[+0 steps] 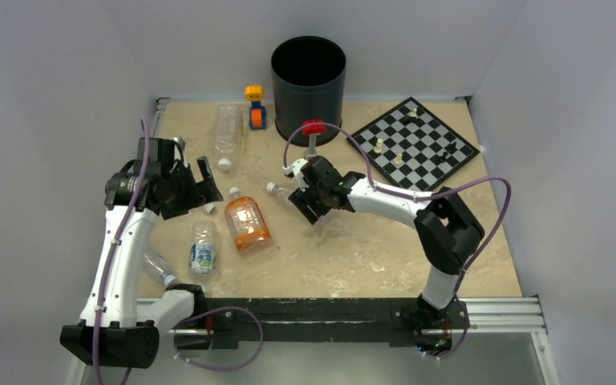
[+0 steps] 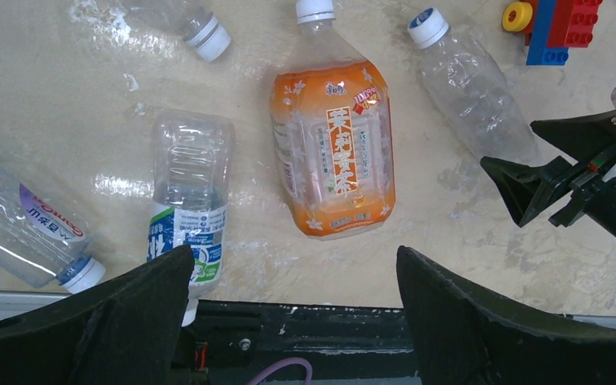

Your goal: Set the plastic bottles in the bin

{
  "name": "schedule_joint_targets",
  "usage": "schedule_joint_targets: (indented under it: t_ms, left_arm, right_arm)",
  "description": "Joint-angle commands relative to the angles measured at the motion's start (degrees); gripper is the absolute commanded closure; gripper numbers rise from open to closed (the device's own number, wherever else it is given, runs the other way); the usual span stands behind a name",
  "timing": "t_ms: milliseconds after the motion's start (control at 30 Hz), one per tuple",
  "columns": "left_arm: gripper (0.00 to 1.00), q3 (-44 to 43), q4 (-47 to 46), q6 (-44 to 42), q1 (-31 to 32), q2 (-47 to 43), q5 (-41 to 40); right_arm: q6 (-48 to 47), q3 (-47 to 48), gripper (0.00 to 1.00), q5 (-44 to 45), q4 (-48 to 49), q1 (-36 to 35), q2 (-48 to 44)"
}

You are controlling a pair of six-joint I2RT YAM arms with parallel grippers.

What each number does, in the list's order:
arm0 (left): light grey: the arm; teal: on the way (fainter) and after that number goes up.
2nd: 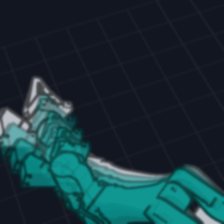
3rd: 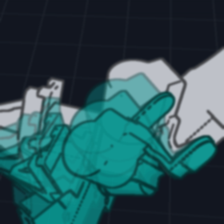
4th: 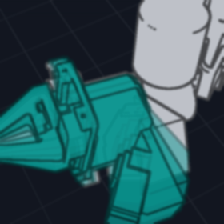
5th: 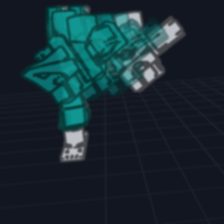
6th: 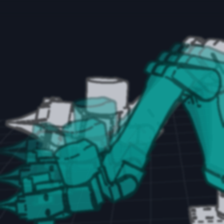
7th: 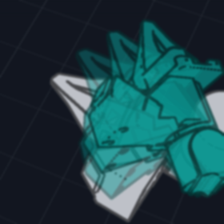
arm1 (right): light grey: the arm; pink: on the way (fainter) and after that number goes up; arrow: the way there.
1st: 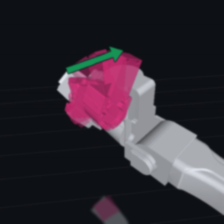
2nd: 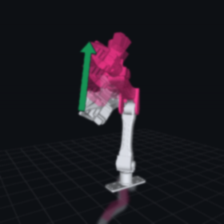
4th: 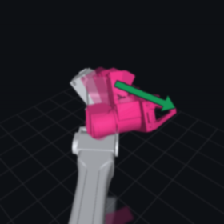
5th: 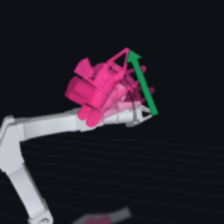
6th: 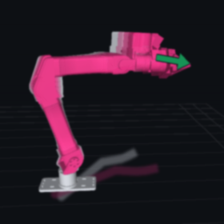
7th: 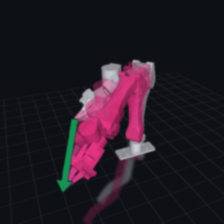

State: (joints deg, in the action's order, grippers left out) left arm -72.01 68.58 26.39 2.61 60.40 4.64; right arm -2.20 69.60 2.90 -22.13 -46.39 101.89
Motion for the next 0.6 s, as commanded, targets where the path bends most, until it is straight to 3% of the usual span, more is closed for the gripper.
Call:
schedule_joint_targets:
  t_ms: [0, 133, 367, 500, 567]
  left_arm:
    - [0.0, -2.61, 0.72, -0.16, -0.48, -0.16, -0.77]
    - [0.0, -3.05, 1.59, -0.71, -0.49, -1.27, -1.9]
    - [0.0, -3.68, 1.83, -0.74, -0.5, -1.43, -1.57]
    - [0.0, -5.39, 1.82, -0.38, -0.5, -0.82, 0.41]
    - [0.0, -6.68, 2.16, -0.1, -0.5, -0.62, 1.58]
  right_arm:
    - [-0.09, -0.61, 0.38, -2.11, 4.0, -0.33, -0.23]
    - [-0.09, -1.6, 0.6, -1.83, 2.86, -1.1, -2.53]
    - [0.09, -0.43, 0.79, 0.51, -1.73, -1.25, -16.15]
    - [0.82, 4.63, 0.92, -0.08, -4.0, -1.25, -22.42]
    - [1.43, 8.27, 0.94, -0.64, -5.1, -1.18, -24.14]
